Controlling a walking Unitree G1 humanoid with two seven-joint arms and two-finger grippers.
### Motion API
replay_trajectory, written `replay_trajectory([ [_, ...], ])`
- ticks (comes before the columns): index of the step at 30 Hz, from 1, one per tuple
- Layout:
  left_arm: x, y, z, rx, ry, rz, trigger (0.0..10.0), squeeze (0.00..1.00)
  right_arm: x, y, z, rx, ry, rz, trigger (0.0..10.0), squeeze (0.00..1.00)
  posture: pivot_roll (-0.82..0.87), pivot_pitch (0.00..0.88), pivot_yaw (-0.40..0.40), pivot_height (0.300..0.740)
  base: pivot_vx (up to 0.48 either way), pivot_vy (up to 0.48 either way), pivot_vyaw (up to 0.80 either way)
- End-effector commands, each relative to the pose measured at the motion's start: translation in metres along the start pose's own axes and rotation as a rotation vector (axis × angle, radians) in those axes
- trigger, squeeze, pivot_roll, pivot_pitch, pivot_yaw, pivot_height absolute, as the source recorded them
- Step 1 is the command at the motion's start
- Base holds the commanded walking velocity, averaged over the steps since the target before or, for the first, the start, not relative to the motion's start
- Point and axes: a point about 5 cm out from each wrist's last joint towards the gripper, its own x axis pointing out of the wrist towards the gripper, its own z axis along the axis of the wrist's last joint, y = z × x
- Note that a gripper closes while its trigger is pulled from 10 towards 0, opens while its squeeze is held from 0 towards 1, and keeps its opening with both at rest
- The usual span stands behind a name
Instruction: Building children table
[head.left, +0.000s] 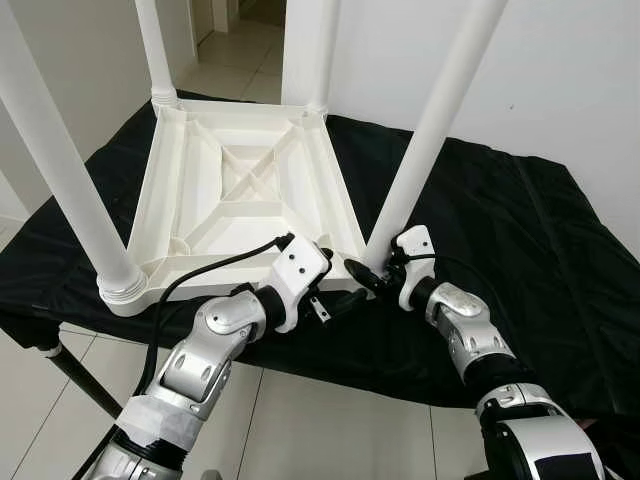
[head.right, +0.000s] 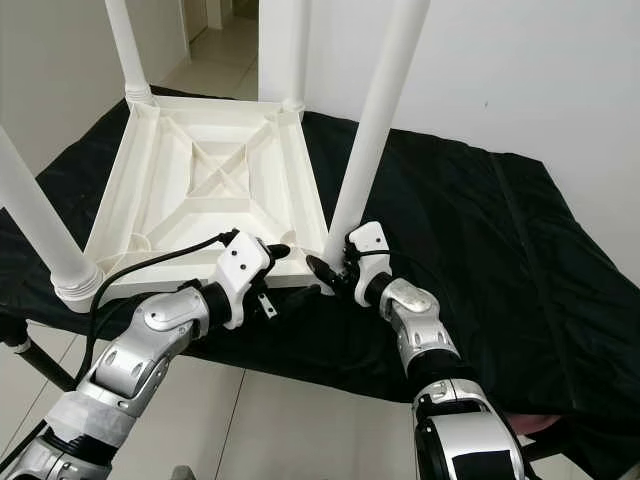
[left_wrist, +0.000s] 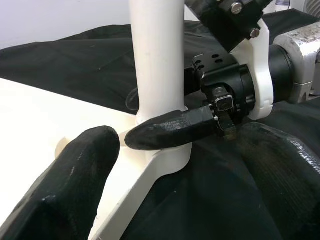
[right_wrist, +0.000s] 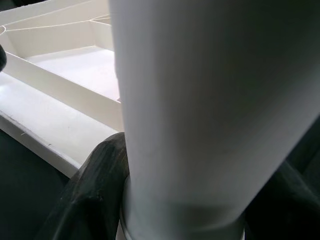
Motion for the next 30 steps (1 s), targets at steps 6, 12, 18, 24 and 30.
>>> replay_trajectory([
  [6, 0.001, -0.005, 0.002, 0.004, -0.011, -0.006, 10.0, 0.00, -0.011, 0.006, -0.031, 0.078, 0.058, -0.154, 0.0, 0.00, 0.00, 0.000, -0.094, 0.740, 0.000, 0.000, 0.00],
  [12, 0.001, -0.006, 0.001, 0.002, -0.009, -0.014, 10.0, 0.00, -0.014, 0.015, -0.037, 0.143, 0.048, -0.401, 10.0, 0.00, -0.01, 0.000, -0.093, 0.740, 0.000, 0.000, 0.00],
  [18, 0.002, -0.009, 0.000, -0.001, -0.008, -0.024, 10.0, 0.00, -0.015, 0.029, -0.041, 0.208, 0.056, -0.625, 10.0, 0.00, -0.02, 0.000, -0.093, 0.740, 0.000, 0.000, 0.00],
  [24, 0.003, -0.010, 0.000, -0.002, -0.011, -0.040, 10.0, 0.00, -0.009, 0.049, -0.032, 0.201, -0.009, -0.647, 10.0, 0.00, -0.02, 0.000, -0.092, 0.740, 0.000, 0.000, 0.00],
  [30, 0.005, -0.007, 0.001, 0.006, -0.012, -0.036, 10.0, 0.00, -0.015, 0.042, -0.021, 0.187, -0.091, -0.569, 10.0, 1.00, -0.03, 0.000, -0.089, 0.740, 0.000, 0.000, 0.00],
])
